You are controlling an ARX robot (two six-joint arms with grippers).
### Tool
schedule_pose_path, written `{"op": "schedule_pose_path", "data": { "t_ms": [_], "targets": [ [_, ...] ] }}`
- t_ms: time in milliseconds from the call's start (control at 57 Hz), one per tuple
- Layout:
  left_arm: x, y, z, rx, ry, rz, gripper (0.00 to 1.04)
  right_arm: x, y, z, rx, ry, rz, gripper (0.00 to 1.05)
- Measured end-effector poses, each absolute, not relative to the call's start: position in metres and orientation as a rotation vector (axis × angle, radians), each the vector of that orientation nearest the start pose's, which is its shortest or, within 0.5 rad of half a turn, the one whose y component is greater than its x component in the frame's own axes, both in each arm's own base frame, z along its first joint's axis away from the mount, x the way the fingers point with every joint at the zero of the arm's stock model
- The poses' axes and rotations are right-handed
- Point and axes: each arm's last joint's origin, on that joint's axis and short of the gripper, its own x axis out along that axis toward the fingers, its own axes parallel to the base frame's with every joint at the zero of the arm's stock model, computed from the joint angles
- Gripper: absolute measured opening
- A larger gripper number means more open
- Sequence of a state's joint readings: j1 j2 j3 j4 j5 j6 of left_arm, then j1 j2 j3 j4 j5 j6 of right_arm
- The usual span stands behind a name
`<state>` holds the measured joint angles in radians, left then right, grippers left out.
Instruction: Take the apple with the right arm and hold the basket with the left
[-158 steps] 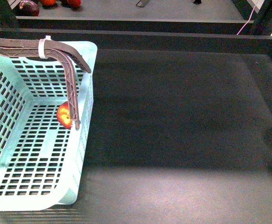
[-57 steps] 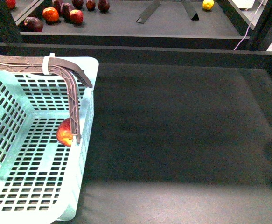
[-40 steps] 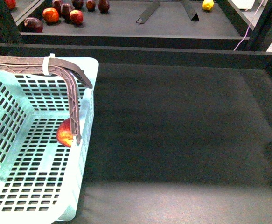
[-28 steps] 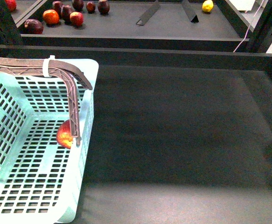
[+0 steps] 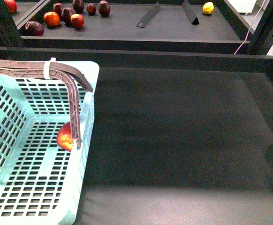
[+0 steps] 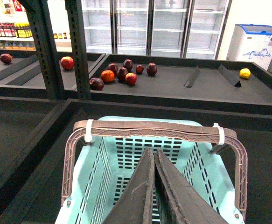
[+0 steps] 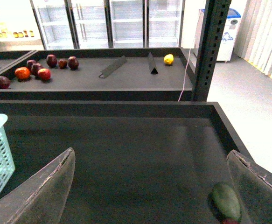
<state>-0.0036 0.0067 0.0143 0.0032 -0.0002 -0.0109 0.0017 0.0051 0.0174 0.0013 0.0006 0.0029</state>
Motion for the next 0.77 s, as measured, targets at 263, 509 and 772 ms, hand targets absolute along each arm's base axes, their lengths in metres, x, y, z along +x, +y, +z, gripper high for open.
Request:
{"op": "schedule_pose_path", "data": {
  "t_ms": [263, 509, 772],
  "targets": [
    [0.0972, -0.0003, 0.1682, -0.011, -0.011, -0.003, 0.03, 0.0969, 0.0001, 0.1692, 0.003, -0.014, 0.001, 0.96],
    [0.0972, -0.0003, 0.1682, -0.011, -0.011, -0.003, 0.41, 0.0969, 0.0001, 0.1692, 0.003, -0.014, 0.001, 0.96],
    [0.0972, -0.0003, 0.1682, -0.011, -0.011, -0.003, 0.95, 0.0969, 0.0001, 0.1693, 0.003, -0.014, 0.001, 0.96]
  ]
}}
